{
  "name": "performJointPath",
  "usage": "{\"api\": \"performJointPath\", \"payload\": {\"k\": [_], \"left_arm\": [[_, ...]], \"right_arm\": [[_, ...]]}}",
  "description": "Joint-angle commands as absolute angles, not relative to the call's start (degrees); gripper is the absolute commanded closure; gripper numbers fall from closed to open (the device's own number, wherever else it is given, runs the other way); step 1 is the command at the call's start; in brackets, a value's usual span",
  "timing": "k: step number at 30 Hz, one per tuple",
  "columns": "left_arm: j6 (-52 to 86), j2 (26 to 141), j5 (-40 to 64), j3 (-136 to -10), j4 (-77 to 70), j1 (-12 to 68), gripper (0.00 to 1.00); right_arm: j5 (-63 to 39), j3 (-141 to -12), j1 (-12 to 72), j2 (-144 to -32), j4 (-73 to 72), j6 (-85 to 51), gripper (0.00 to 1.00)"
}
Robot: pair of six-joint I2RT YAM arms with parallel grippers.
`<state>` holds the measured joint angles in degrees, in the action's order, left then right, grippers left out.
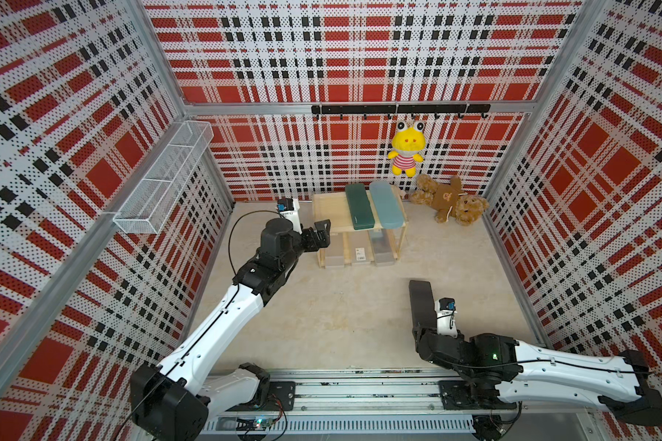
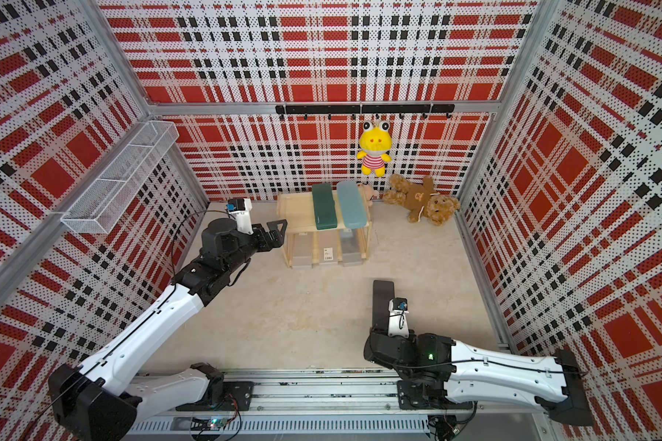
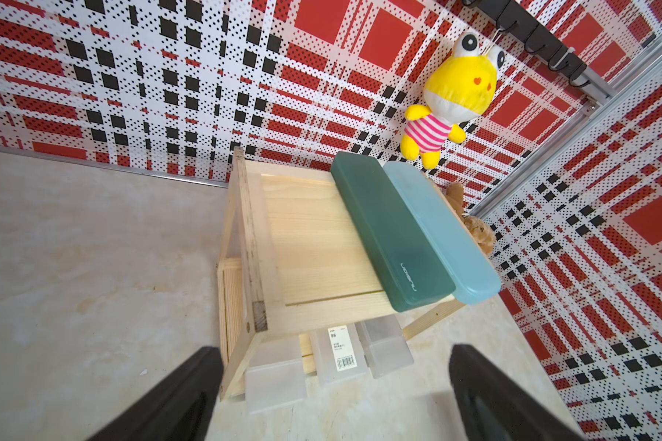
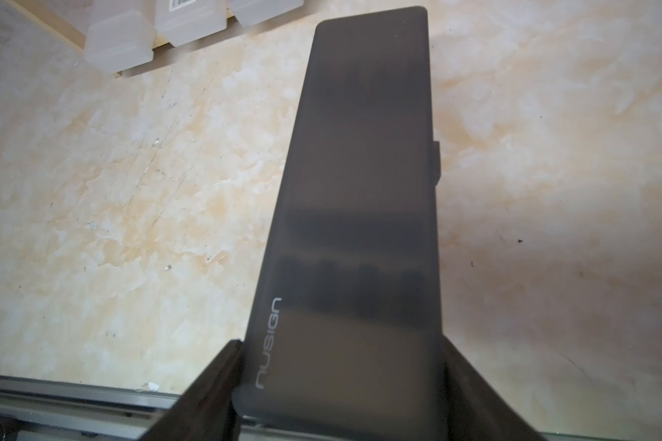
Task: Remove the pencil cases from the shelf
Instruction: Place the pencil case at the center of the board.
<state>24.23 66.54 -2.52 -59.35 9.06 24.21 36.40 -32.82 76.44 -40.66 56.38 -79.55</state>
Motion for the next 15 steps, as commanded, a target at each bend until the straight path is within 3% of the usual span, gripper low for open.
{"api": "performJointPath", "payload": {"k": [1, 7, 15], "left_arm": [[24.3, 67.43, -3.43, -58.38, 8.04, 24.66, 0.01], [24.71, 69.65, -3.29, -58.36, 6.62, 25.58, 0.01], [24.72, 71.54, -3.84, -58.91, 6.19, 26.89, 0.01]], "right_arm": [[40.57, -30.79, 76.3, -36.07, 54.93, -82.53, 0.7], [37.62, -27.61, 74.01, -38.6, 49.89, -79.4, 0.68], [29.98, -23.82, 64.36, -42.43, 38.04, -69.64, 0.67]]}}
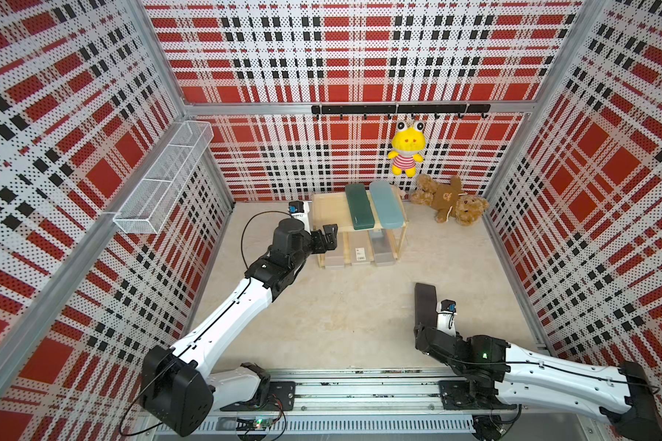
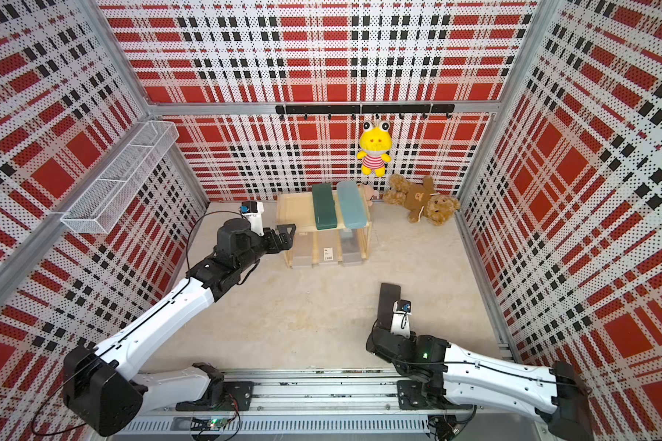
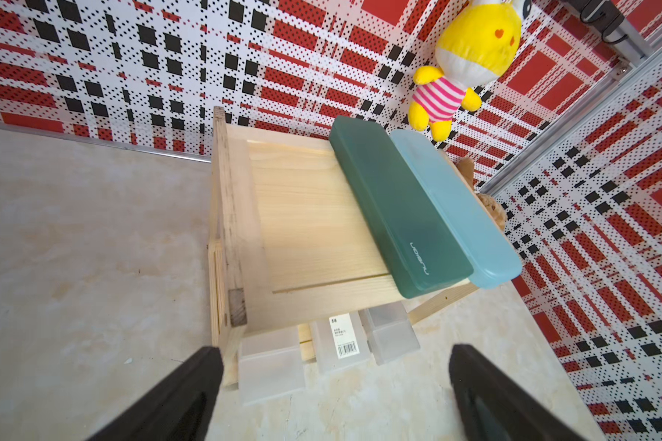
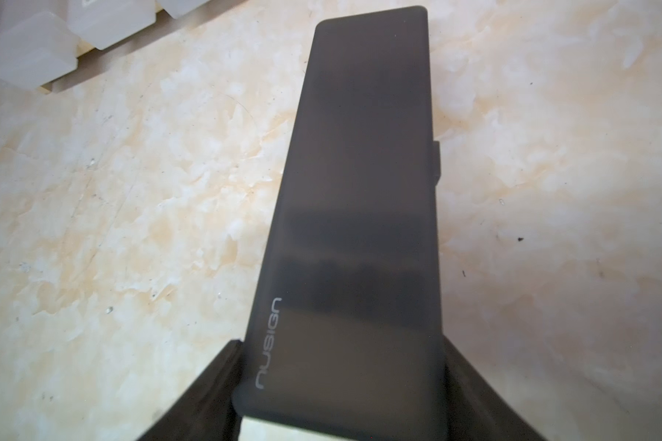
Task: Remove the pencil cases from the shelf
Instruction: Place the pencil case at the center of the board.
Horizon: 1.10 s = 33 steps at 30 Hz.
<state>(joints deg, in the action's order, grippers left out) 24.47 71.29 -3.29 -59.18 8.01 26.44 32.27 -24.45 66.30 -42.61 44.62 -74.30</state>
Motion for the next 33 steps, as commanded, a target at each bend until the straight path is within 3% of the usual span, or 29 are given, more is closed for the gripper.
{"api": "performJointPath", "payload": {"k": [1, 20, 33], "left_arm": [[24.72, 71.6, -3.88, -58.98, 6.21, 26.94, 0.01], [24.52, 71.31, -4.64, -59.28, 6.24, 27.42, 0.01], [23.87, 71.33, -5.1, -59.09, 6.24, 27.25, 0.01]], "right_arm": [[29.43, -23.52, 63.55, -42.66, 37.31, -69.18, 0.67], [15.03, -20.03, 48.24, -54.56, 25.19, -56.16, 0.62], [12.21, -22.87, 41.29, -62.24, 23.72, -50.55, 0.59]]}}
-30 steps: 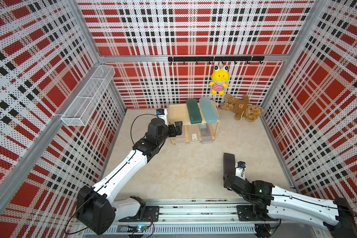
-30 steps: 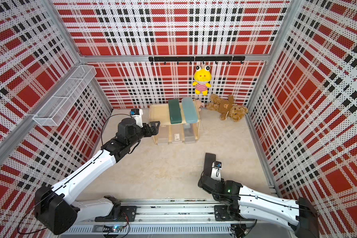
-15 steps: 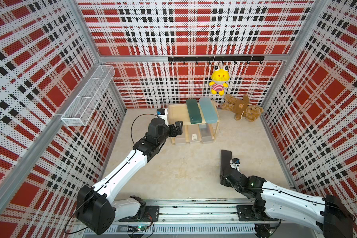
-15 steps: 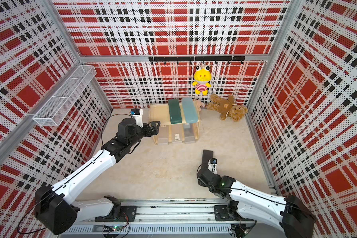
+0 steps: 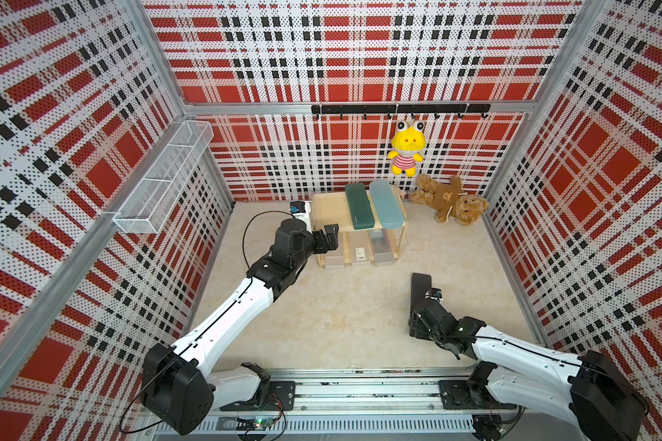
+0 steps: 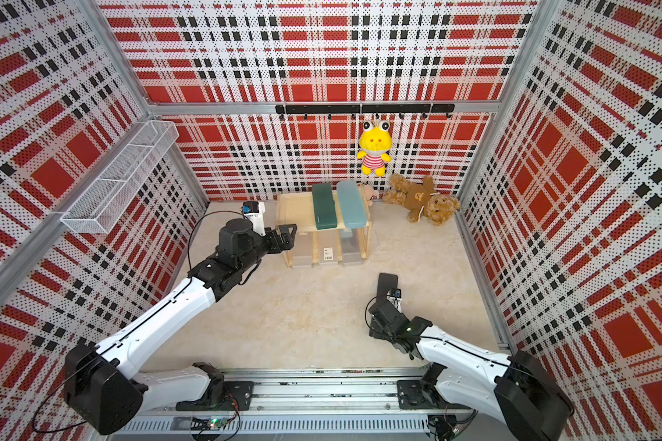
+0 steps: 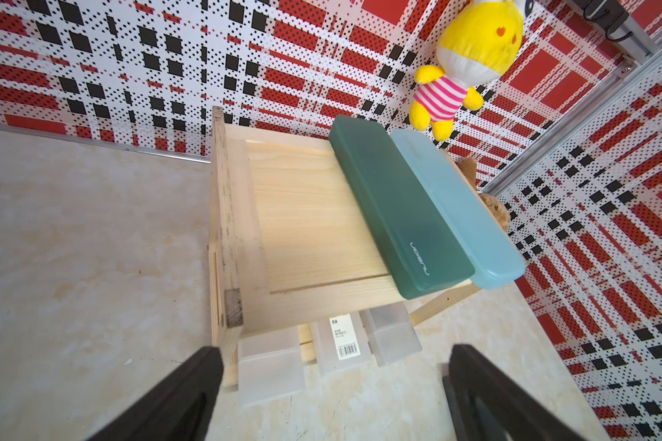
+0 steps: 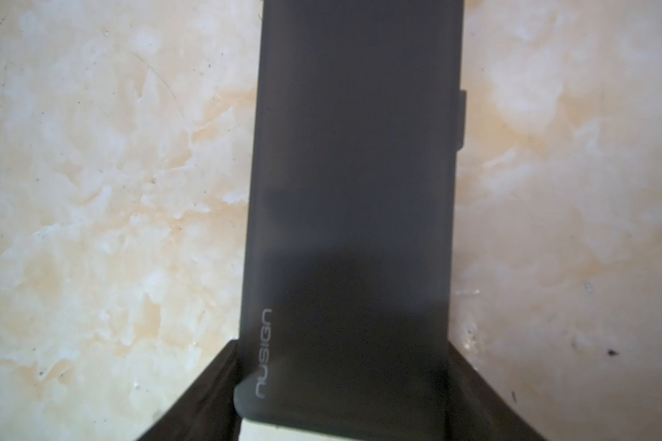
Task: Remove the pencil cases from the shelf
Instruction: Place the pencil case at the center of the board.
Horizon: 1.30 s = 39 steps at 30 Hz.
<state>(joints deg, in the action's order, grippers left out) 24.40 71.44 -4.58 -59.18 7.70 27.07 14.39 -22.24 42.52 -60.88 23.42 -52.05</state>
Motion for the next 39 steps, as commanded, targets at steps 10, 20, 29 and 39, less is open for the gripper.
{"api": "performJointPath", "payload": {"k": [10, 20, 29, 39], "left_arm": [[23.44, 71.91, -5.01, -58.97, 6.24, 26.76, 0.01], [23.37, 72.1, -4.55, -58.93, 6.24, 26.28, 0.01], [23.6, 70.68, -3.96, -58.27, 6.33, 25.59, 0.01], [24.3, 69.97, -2.41, -59.65, 6.33, 25.21, 0.01]], "right_arm": [[12.96, -24.41, 38.17, -64.2, 24.26, -50.06, 0.41], [14.38, -26.83, 38.01, -65.64, 26.38, -49.21, 0.04], [19.93, -34.32, 38.53, -59.99, 35.06, -48.29, 0.0], [26.04, -61.11, 49.09, -67.96, 46.74, -39.16, 0.0]]}}
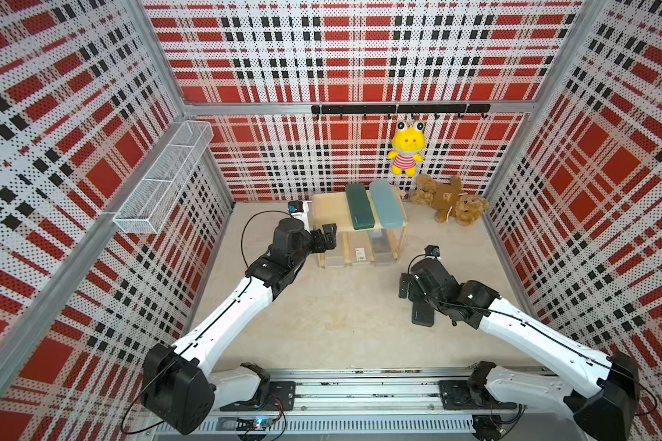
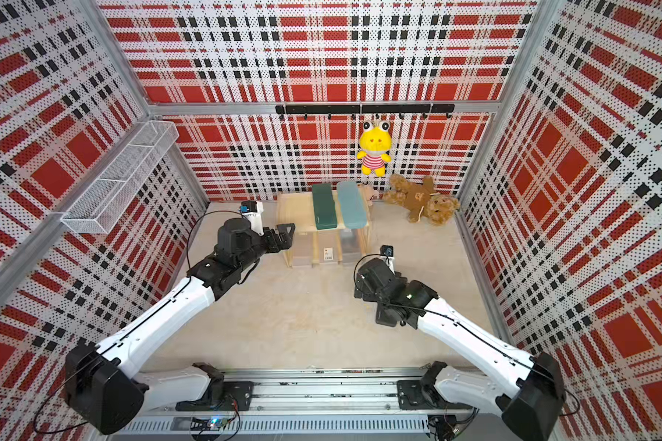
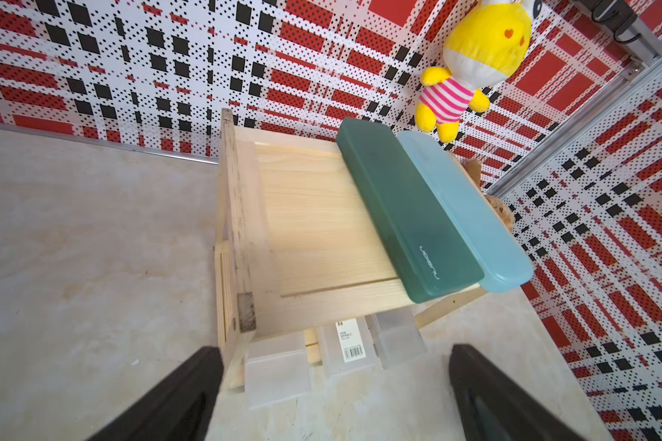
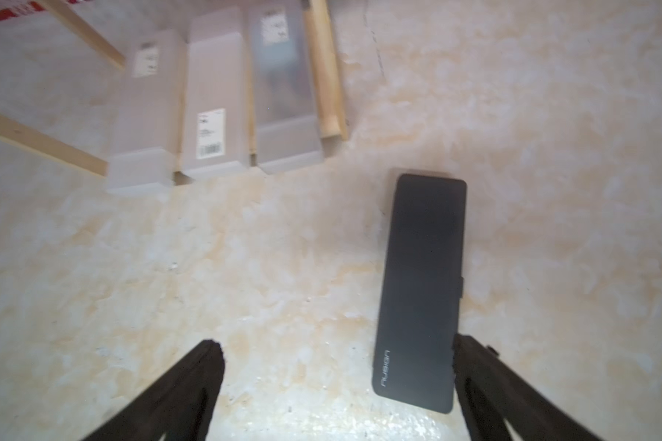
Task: Remove the pencil cases from the shelf
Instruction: Place the pencil case at the center of the board, then pick up the pencil case from the shelf.
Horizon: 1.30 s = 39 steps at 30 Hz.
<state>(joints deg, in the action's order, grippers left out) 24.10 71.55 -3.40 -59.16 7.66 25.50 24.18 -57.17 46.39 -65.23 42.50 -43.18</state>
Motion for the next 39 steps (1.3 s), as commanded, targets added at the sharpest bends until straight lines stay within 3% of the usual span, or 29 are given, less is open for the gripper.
{"api": "performJointPath", "payload": {"k": [1, 5, 14, 22, 39], "left_arm": [[24.18, 69.75, -2.46, -59.55, 6.33, 25.14, 0.01], [24.08, 69.1, -1.87, -59.55, 6.76, 24.23, 0.01], [24.41, 68.64, -0.02, -60.02, 6.85, 22.07, 0.01], [23.94, 68.33, 0.35, -59.02, 6.88, 21.53, 0.01], [23.48, 67.11, 0.74, -55.97, 6.93, 19.82, 0.01]], "right_arm": [[24.94, -63.49, 49.64, -69.38, 46.04, -38.12, 0.0], [20.57, -72.81, 49.77, -73.99, 41.11, -32.51, 0.0], [16.61, -100.98, 48.04, -95.92, 45.67, -22.34, 0.0], [14.82, -108.13, 41.52, -103.36, 43.44, -19.43, 0.0], [14.42, -114.98, 39.05, -111.63, 44.55, -17.31, 0.0]]}}
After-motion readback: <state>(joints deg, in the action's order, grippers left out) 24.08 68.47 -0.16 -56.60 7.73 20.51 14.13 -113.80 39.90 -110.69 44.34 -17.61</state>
